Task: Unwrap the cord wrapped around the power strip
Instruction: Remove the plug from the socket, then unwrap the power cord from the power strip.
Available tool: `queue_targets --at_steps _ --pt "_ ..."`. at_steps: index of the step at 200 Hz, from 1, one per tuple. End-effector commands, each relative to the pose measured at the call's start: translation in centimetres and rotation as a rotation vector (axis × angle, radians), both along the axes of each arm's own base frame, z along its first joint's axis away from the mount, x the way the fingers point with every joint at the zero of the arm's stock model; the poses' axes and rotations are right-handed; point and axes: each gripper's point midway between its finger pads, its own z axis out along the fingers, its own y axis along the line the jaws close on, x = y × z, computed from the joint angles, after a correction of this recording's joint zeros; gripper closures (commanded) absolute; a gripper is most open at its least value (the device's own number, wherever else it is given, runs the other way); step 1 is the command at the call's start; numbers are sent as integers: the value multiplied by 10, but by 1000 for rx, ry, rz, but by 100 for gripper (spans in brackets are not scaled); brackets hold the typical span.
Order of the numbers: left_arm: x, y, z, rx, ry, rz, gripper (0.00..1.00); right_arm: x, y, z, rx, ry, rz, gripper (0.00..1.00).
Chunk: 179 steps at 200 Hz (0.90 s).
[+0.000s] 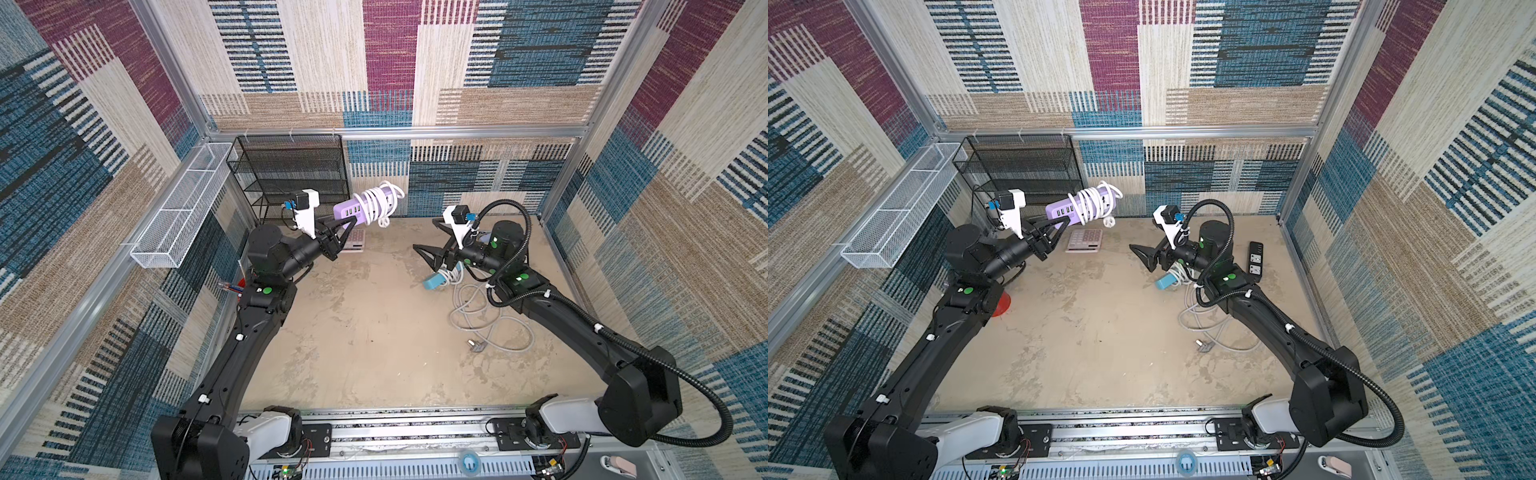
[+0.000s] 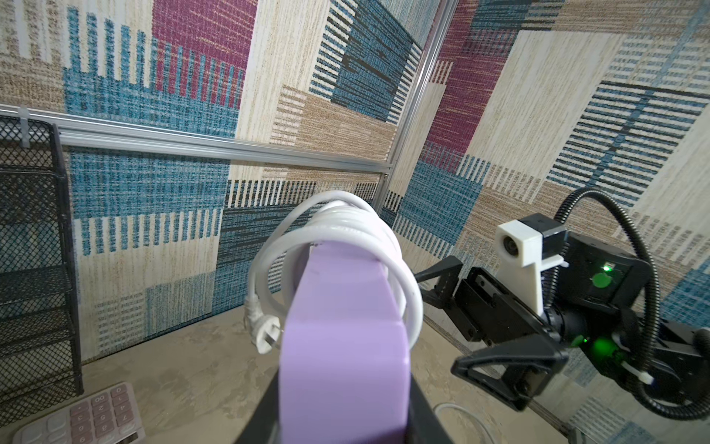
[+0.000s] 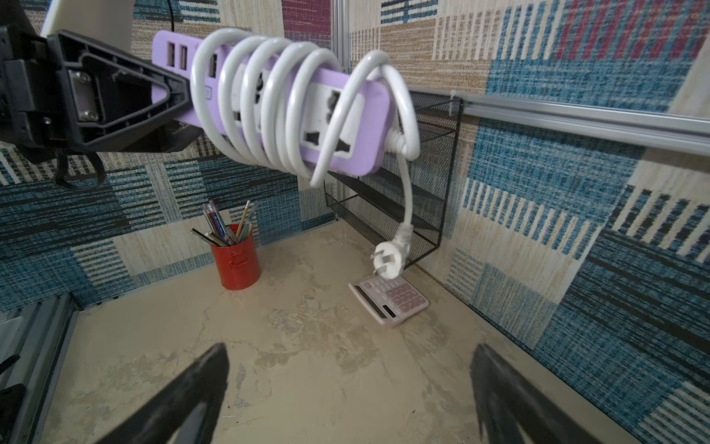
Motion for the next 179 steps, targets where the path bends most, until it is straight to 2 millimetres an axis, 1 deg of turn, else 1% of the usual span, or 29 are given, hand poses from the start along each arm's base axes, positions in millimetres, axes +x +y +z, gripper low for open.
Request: queue_targets --at_steps 1,23,39,65,89,100,104,125,144,179 --pt "-13 -6 33 -44 -113 -70 100 -1 -11 10 47 -17 30 2" --pt "-19 -11 40 -60 -120 -122 100 0 -24 13 96 -9 83 2" --pt "-23 -14 44 -69 -123 -163 100 -1 -26 15 124 -10 135 2" --pt "-31 -20 50 -83 -131 -232 100 1 -17 22 155 -16 226 2" --pt "-36 -25 53 -91 -132 -293 100 10 -9 25 180 -17 282 2" --pt "-37 -27 52 -93 -118 -312 100 15 -7 28 187 -22 297 2" --pt "-41 -27 58 -95 -153 -319 100 16 -6 30 189 -28 301 2" --pt "-42 -29 58 -96 -153 -345 100 26 -2 35 201 -40 316 2" --pt "-46 -31 60 -103 -152 -378 100 35 3 33 214 -26 344 2" --pt "-48 -34 59 -97 -154 -406 100 43 11 36 248 -17 401 1"
